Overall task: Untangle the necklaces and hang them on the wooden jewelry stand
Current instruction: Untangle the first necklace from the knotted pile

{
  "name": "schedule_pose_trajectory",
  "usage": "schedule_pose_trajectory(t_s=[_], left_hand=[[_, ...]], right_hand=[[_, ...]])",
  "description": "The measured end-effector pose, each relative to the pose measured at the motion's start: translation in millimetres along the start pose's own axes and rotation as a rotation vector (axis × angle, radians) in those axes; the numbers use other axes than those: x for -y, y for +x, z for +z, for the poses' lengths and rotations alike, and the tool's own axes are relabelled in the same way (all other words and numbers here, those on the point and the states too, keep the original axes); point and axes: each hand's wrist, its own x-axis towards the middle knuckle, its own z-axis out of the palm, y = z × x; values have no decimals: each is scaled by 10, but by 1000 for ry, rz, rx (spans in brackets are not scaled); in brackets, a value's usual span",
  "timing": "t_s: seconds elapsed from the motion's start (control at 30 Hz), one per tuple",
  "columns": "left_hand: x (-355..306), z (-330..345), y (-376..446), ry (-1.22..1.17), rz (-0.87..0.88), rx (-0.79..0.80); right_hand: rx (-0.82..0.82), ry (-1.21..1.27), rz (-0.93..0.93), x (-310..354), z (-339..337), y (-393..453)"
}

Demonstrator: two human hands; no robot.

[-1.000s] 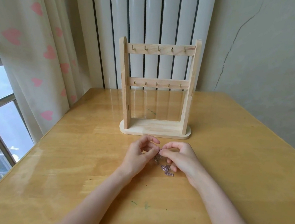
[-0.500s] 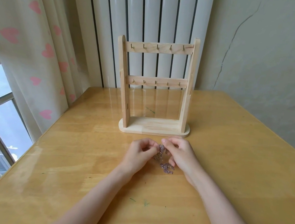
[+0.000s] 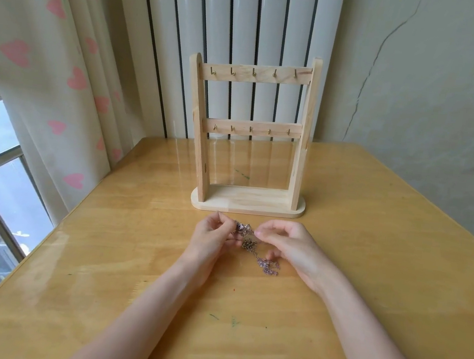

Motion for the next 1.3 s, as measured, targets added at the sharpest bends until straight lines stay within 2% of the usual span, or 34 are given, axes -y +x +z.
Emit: schedule_pose_trajectory(t_s=[0.07,0.17,0.37,0.57,0.67,0.87,1.1,1.3], left_hand=[[1,7,-1,8,14,10],[-8,13,-20,-32,20,29],[-7,20,-35,-71,-23,97],[4,16,-44,-47,14,204],[12,14,-23,20,36,199],[53,47,18,274,199,137],[83,32,28,200,183,78],[150,81,64,324,234,25]], right_hand=[[-82,18,-87,-7,8,10],[-164,-102,-224,9,58,6],[-106,-72,-209,16,111,-6],[-86,-62,-182,49,83,-38],[-133,-140,-192,62,92,-23],[-163,-230,-195,11,75,13],[-259,-197,-251,-17,59,47],[-224,-181,-246,-89,93,78]])
